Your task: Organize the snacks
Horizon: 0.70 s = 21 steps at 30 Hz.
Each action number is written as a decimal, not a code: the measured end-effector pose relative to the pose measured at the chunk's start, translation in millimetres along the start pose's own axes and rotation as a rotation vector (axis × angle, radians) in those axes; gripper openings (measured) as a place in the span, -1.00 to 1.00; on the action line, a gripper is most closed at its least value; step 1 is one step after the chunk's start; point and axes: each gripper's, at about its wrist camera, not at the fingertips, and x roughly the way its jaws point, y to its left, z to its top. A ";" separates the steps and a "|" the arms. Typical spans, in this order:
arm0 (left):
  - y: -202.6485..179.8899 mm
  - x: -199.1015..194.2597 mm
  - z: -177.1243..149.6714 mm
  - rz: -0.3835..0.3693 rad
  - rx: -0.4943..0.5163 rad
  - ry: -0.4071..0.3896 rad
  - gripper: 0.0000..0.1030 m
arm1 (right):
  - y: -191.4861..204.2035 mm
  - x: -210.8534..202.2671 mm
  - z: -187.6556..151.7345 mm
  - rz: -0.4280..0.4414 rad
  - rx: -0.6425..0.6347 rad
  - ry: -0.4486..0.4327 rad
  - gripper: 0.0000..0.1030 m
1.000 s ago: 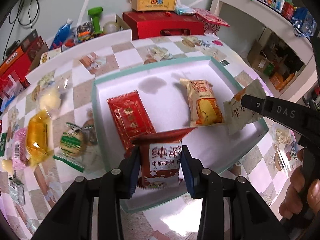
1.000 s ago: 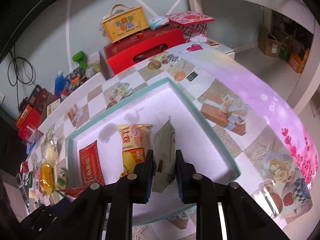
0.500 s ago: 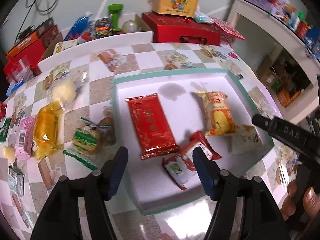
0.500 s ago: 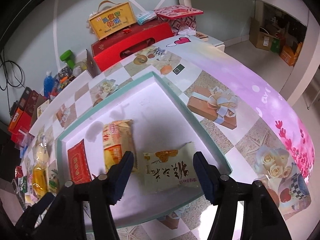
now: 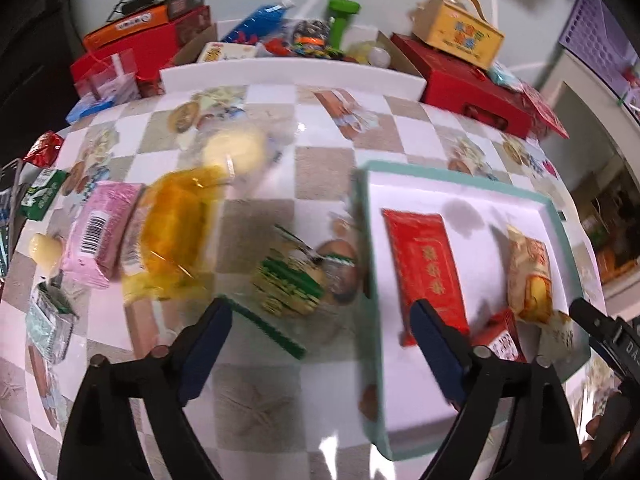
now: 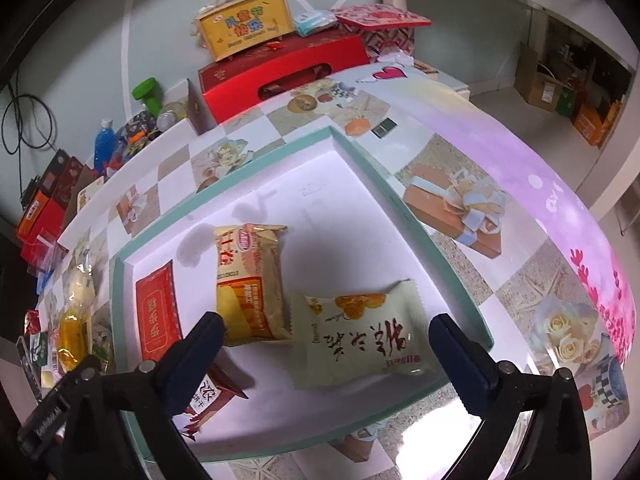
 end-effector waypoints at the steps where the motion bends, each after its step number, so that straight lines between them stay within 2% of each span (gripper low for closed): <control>1: 2.8 -2.4 1.0 0.005 -0.005 -0.017 0.84 | 1.9 -0.7 0.0 0.002 -0.007 -0.006 1.00; 4: 9.4 -8.2 3.8 0.031 -0.022 -0.064 1.00 | 6.7 -4.3 -0.3 0.019 -0.012 -0.032 1.00; 10: 25.2 -17.1 9.4 0.028 -0.068 -0.122 1.00 | 14.2 -16.6 1.8 0.074 0.002 -0.099 1.00; 15: 37.8 -26.7 10.0 0.027 -0.089 -0.165 1.00 | 21.8 -19.6 2.0 0.090 -0.014 -0.110 1.00; 21: 56.9 -41.5 10.6 -0.022 -0.119 -0.242 1.00 | 33.6 -22.0 0.7 0.149 -0.021 -0.127 1.00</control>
